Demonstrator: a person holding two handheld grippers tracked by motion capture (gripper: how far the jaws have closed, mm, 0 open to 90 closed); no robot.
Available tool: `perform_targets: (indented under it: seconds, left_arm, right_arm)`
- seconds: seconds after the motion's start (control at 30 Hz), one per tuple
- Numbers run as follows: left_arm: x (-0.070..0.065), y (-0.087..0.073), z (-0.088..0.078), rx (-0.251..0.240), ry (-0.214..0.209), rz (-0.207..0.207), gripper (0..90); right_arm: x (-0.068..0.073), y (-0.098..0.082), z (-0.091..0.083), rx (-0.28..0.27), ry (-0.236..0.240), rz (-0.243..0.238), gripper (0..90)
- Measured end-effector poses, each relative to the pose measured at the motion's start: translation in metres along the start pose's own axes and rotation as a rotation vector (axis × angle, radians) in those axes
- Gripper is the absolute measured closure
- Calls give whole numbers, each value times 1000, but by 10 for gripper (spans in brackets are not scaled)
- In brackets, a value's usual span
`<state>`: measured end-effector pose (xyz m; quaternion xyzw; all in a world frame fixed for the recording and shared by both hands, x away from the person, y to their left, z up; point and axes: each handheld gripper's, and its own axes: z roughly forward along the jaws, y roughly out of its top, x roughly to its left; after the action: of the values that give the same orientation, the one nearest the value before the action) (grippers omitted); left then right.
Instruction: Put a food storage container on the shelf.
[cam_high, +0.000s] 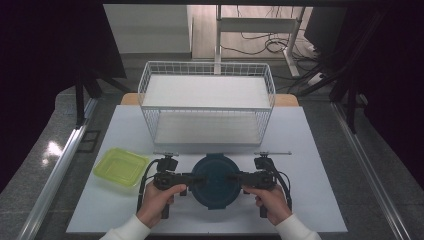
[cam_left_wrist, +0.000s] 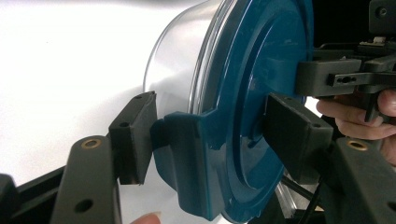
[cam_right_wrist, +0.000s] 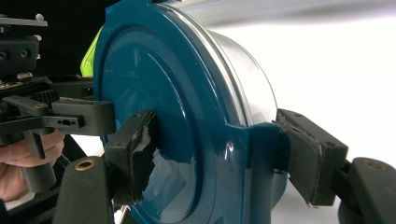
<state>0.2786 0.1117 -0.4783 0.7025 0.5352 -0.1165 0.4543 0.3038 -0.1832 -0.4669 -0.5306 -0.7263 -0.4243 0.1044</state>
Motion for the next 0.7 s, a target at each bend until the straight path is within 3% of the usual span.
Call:
perform_targets:
  seconds: [0.7]
  left_arm:
    - [-13, 24, -10, -21, -8, 29, 378]
  right_arm:
    - [9, 17, -13, -44, 3, -2, 305]
